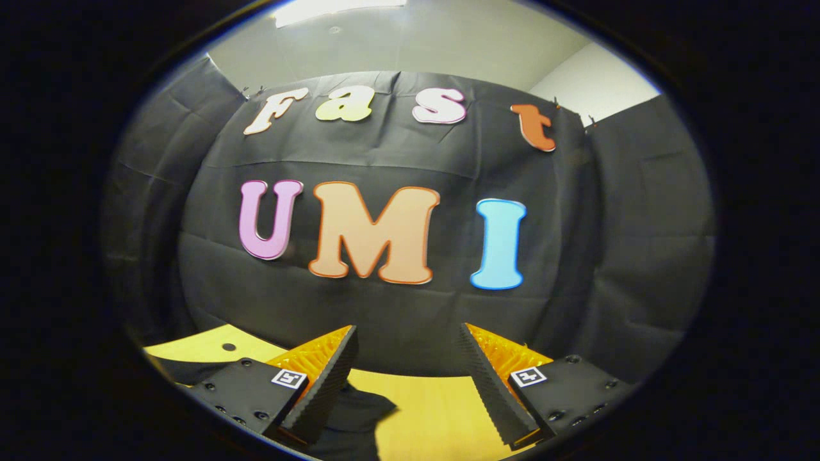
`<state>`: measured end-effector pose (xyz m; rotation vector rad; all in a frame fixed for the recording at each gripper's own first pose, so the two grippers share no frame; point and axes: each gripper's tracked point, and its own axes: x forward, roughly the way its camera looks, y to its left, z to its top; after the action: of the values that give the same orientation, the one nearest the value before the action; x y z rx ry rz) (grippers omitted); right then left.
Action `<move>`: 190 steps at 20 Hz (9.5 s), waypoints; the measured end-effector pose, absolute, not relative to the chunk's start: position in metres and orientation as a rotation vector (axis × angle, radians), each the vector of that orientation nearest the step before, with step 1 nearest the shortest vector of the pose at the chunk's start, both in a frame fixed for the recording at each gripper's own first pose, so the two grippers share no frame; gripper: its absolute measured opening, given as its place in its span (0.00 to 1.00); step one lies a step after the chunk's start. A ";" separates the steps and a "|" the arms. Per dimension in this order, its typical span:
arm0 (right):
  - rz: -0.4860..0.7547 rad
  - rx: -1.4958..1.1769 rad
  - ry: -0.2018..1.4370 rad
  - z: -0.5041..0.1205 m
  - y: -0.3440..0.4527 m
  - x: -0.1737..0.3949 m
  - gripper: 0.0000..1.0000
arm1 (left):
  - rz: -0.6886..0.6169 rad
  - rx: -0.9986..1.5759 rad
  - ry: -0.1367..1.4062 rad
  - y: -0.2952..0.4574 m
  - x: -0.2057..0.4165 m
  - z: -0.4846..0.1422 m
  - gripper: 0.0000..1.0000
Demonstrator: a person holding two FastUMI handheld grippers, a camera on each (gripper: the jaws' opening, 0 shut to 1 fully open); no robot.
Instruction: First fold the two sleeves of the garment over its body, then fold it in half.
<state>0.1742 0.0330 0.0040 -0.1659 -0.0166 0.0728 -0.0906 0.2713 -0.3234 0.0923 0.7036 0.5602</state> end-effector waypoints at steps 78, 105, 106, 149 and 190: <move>-0.534 -0.049 0.184 -0.055 -0.242 -0.082 0.98 | -0.593 0.174 0.559 -0.293 0.203 -0.322 0.14; 0.241 -0.075 0.495 -0.226 0.008 -0.017 1.00 | -0.031 0.150 0.440 0.041 -0.027 -0.211 0.93; 0.259 -0.083 0.526 -0.237 0.013 -0.022 0.99 | -0.016 0.158 0.469 0.046 -0.042 -0.221 0.93; 0.401 -0.176 1.052 -0.397 0.036 -0.110 0.24 | -0.024 0.102 0.942 0.044 -0.152 -0.377 0.05; 0.388 -0.243 0.381 -0.126 0.098 0.125 0.07 | -0.245 0.017 0.378 -0.048 0.149 -0.127 0.00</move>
<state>0.1251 0.0982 -0.1264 -0.2433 0.3812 0.3877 0.1492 -0.0480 -0.1272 0.0167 0.3780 -0.2452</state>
